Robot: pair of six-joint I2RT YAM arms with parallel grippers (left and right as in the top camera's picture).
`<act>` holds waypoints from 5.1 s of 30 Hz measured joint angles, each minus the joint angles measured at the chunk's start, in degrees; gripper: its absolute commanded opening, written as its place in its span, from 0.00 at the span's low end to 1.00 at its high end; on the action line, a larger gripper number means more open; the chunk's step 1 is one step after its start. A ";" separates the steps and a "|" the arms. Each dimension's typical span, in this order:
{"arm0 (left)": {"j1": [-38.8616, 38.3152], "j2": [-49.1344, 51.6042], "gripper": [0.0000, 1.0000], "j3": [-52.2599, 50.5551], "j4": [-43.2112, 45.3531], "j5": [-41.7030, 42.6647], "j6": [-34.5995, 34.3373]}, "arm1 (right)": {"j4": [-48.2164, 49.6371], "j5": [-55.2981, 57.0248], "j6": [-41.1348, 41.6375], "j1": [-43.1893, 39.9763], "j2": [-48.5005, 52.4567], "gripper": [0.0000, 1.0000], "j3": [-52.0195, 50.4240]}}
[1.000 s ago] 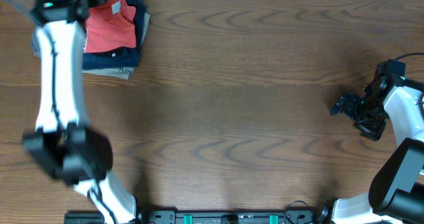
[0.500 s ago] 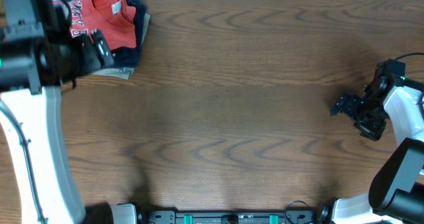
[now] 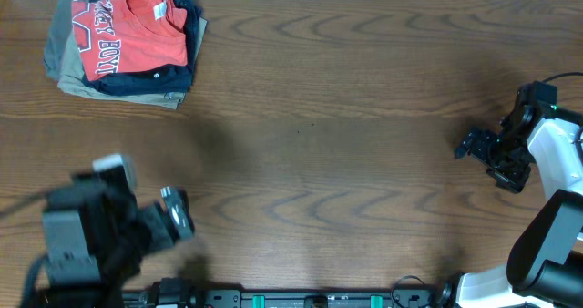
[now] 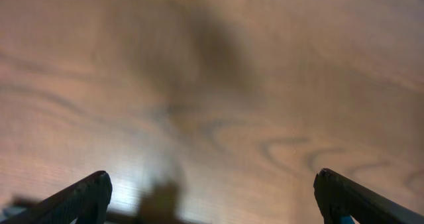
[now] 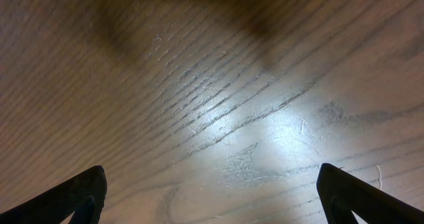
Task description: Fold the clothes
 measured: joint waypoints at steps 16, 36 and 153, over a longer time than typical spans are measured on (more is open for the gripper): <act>0.00 -7.91 0.98 -3.37 -9.35 0.70 -1.25 | -0.02 0.02 0.00 0.00 0.00 0.99 0.00; -1.38 -30.42 0.98 -43.56 48.65 2.86 -1.25 | 0.00 0.00 0.00 0.00 0.00 0.99 0.04; 2.38 -39.12 0.98 -69.00 76.91 -3.04 14.03 | 22.84 -1.95 0.92 4.31 -69.70 0.99 -51.12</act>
